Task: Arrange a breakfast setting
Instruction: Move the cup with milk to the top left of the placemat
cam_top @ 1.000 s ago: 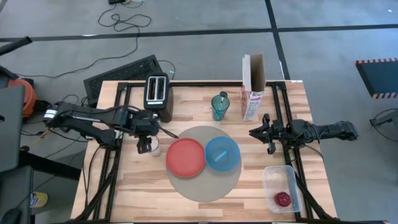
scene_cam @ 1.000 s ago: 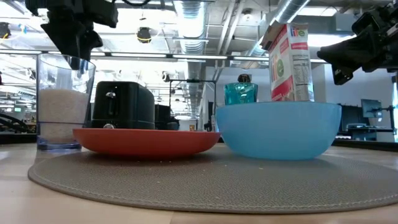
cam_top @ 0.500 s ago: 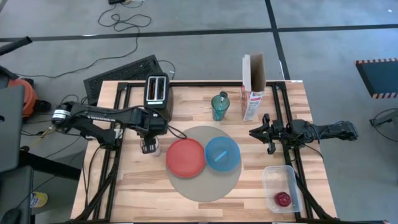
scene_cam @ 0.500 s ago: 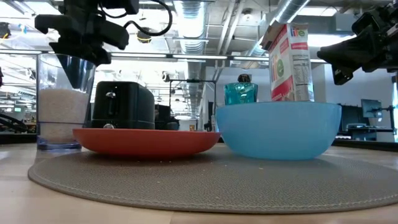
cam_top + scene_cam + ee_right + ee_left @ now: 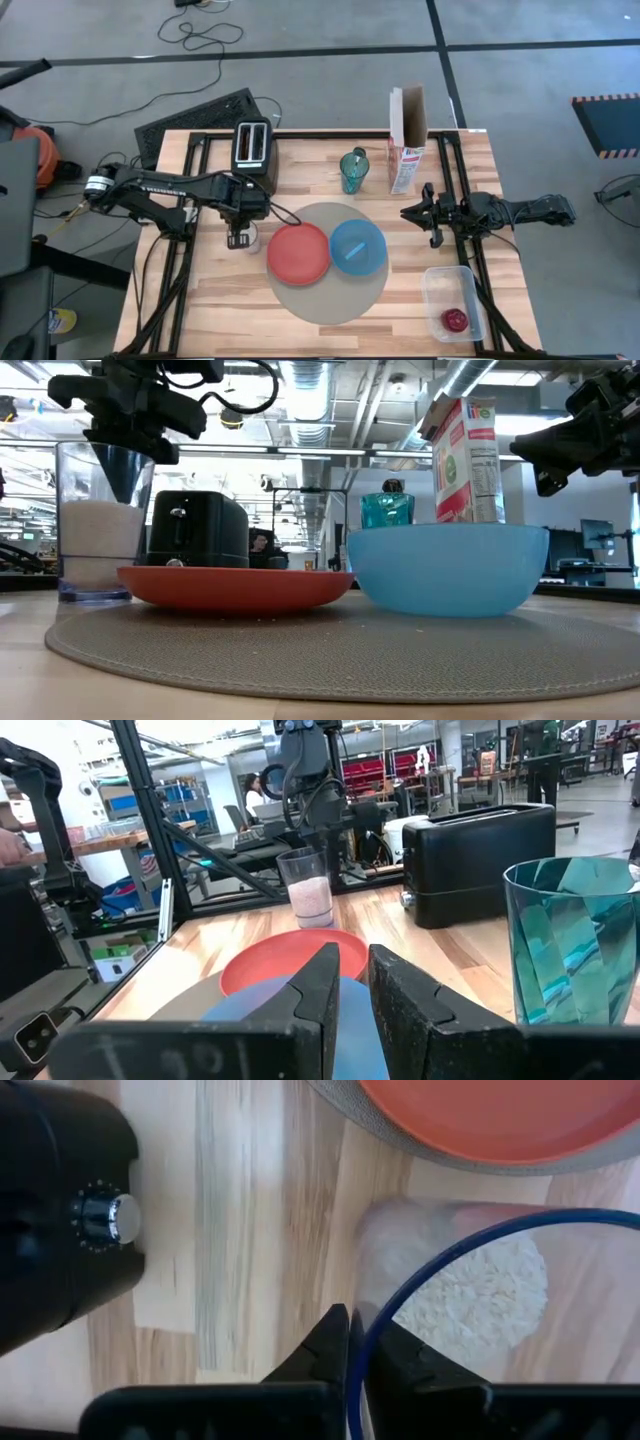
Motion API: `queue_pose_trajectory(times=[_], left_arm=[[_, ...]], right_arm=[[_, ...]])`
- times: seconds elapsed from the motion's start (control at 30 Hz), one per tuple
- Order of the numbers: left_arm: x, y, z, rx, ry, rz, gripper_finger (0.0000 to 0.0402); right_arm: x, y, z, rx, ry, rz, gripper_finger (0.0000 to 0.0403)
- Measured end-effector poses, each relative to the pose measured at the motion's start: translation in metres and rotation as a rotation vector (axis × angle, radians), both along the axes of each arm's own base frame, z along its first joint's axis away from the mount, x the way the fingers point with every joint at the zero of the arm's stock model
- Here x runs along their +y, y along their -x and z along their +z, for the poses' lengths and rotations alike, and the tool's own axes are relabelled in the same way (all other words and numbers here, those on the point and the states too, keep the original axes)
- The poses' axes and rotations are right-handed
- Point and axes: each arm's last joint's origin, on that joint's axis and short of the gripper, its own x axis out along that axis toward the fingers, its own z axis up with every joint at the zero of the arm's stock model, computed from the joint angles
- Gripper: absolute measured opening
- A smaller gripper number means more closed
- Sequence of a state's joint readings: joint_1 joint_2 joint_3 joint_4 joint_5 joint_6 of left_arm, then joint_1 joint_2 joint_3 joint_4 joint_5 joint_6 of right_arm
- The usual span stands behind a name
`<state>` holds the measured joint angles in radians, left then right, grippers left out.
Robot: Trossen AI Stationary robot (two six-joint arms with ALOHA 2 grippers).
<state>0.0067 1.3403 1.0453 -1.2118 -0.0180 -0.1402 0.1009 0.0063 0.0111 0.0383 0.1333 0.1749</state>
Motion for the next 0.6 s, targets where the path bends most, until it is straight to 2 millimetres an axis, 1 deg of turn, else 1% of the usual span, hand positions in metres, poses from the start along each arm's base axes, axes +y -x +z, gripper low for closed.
queue_pose_trajectory(times=[0.17, 0.23, 0.47, 0.6], left_arm=[[0.011, -0.005, 0.011, -0.051, -0.070, 0.043, 0.0002], [0.018, -0.006, 0.012, -0.062, -0.078, 0.062, 0.0001], [0.037, -0.011, 0.008, -0.078, -0.063, 0.087, 0.0001], [0.044, -0.017, 0.001, -0.069, 0.008, 0.078, 0.0001]], right_arm=[[0.000, 0.000, 0.000, 0.000, 0.000, -0.003, 0.0085], [0.000, 0.000, 0.000, -0.001, 0.000, -0.003, 0.0085], [0.000, 0.000, 0.000, 0.000, -0.001, -0.003, 0.0085], [0.000, 0.000, 0.000, 0.000, -0.001, -0.003, 0.0085]])
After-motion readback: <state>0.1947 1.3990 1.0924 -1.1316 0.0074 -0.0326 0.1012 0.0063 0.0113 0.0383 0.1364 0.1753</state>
